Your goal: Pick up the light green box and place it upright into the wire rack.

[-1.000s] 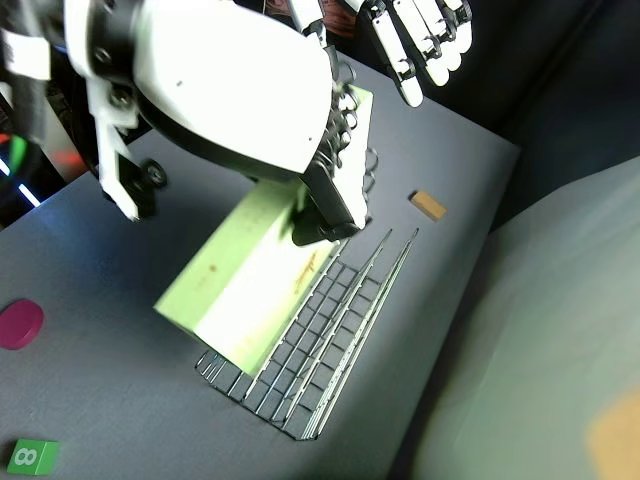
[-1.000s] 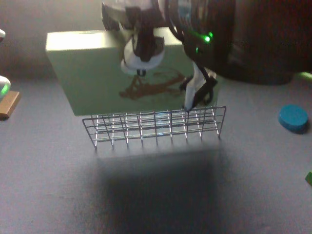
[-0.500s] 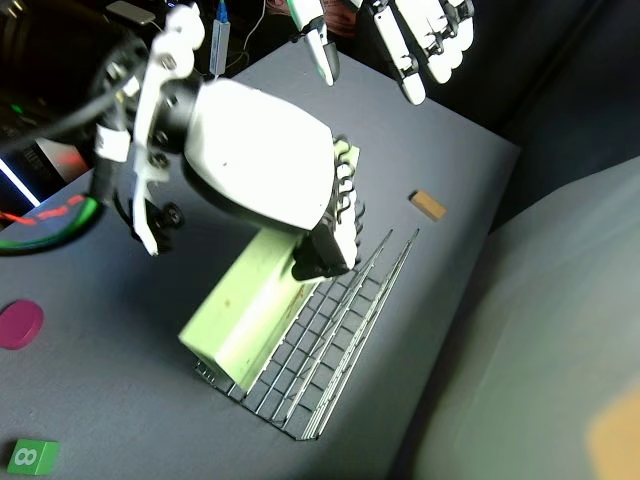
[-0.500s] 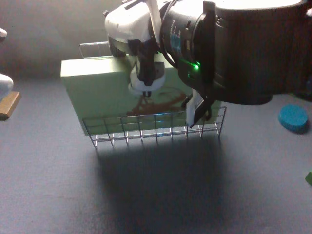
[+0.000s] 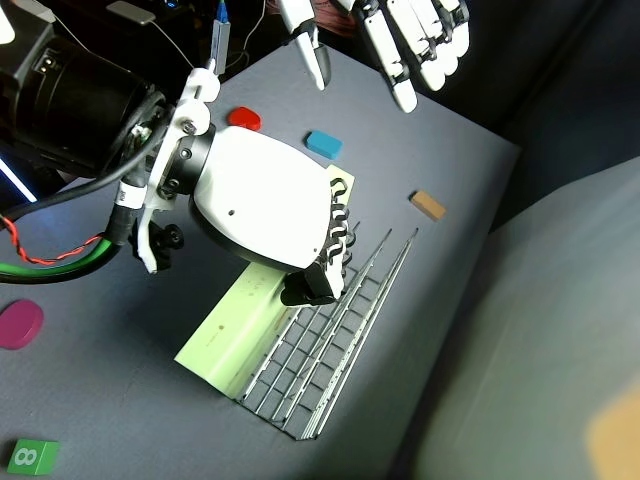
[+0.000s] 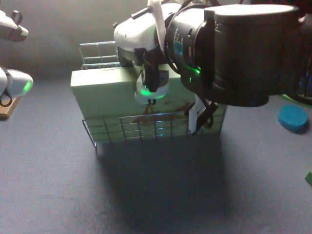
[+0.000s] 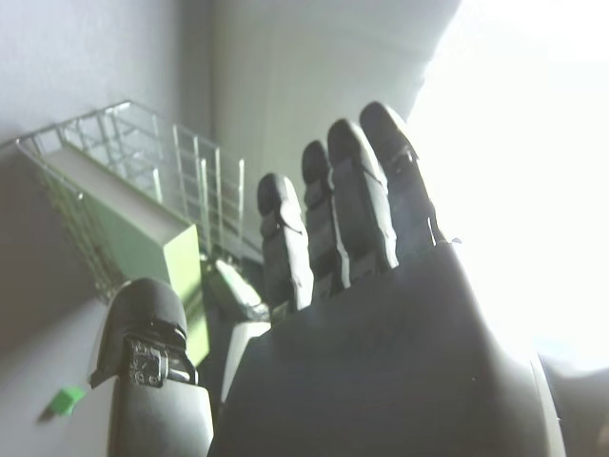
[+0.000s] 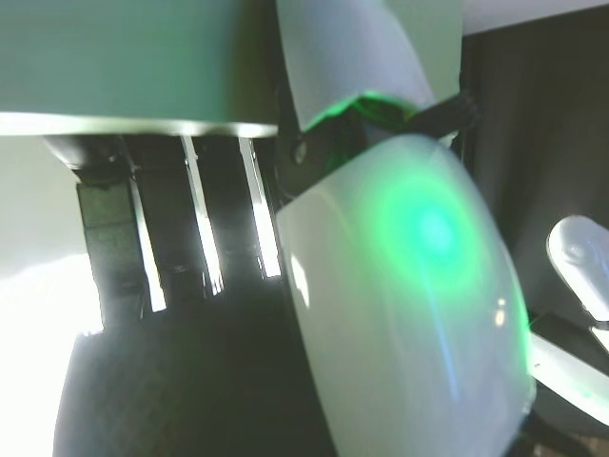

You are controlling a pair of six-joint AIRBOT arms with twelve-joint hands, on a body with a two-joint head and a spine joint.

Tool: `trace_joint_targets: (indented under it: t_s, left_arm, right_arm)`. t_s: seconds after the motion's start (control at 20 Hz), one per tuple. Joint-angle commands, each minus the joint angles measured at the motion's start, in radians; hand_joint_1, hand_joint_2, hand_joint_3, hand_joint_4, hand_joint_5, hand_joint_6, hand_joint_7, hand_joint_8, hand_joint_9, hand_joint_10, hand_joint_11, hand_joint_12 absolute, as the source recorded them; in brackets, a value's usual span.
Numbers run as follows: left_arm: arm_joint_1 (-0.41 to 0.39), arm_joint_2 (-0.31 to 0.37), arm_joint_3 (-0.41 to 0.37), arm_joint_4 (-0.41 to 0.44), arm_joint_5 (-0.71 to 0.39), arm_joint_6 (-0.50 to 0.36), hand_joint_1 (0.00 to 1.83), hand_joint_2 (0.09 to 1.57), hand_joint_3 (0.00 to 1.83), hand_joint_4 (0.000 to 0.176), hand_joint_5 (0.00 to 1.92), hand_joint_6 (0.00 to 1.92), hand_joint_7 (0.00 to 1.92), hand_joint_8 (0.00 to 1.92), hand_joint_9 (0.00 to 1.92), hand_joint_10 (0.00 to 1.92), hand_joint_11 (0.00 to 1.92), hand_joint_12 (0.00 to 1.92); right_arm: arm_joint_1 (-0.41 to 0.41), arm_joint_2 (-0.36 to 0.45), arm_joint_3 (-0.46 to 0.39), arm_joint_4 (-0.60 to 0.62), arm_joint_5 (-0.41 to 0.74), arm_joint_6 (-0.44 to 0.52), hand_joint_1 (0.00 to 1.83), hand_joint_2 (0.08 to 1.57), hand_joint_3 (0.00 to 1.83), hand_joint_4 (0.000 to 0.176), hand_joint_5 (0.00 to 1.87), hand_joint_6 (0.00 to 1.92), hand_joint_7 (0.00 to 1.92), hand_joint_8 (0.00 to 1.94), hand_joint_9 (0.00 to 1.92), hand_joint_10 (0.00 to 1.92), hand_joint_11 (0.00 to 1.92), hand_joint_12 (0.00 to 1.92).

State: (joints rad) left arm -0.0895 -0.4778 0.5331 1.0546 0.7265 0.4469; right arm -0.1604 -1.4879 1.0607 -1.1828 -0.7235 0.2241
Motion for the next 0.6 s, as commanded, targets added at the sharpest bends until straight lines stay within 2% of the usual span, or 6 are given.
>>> trace_joint_targets:
  t_s: [0.0, 0.45, 0.55]
  left_arm:
    - [-0.014, -0.004, -0.005, 0.07, -0.033, 0.001, 0.11, 1.26, 0.0, 0.091, 0.35, 0.0, 0.29, 0.01, 0.25, 0.0, 0.0, 0.67]
    - [-0.007, -0.026, -0.01, 0.071, -0.03, -0.018, 0.11, 1.26, 0.0, 0.09, 0.36, 0.0, 0.3, 0.01, 0.26, 0.0, 0.0, 0.67]
    - [-0.002, -0.037, -0.013, 0.071, -0.025, -0.023, 0.11, 1.26, 0.0, 0.091, 0.36, 0.0, 0.3, 0.01, 0.26, 0.0, 0.0, 0.67]
  right_arm:
    - [0.006, -0.004, 0.0, -0.067, 0.028, -0.004, 1.36, 1.15, 0.0, 0.0, 0.83, 1.02, 0.93, 1.14, 0.84, 1.39, 0.79, 1.5]
    - [-0.003, -0.006, 0.001, -0.074, 0.031, -0.008, 1.36, 1.16, 0.0, 0.0, 0.82, 1.04, 0.93, 1.13, 0.83, 1.4, 0.77, 1.5]
    - [-0.004, -0.005, 0.001, -0.074, 0.035, -0.008, 1.36, 1.17, 0.0, 0.0, 0.76, 1.11, 0.92, 1.16, 0.8, 1.42, 0.74, 1.49]
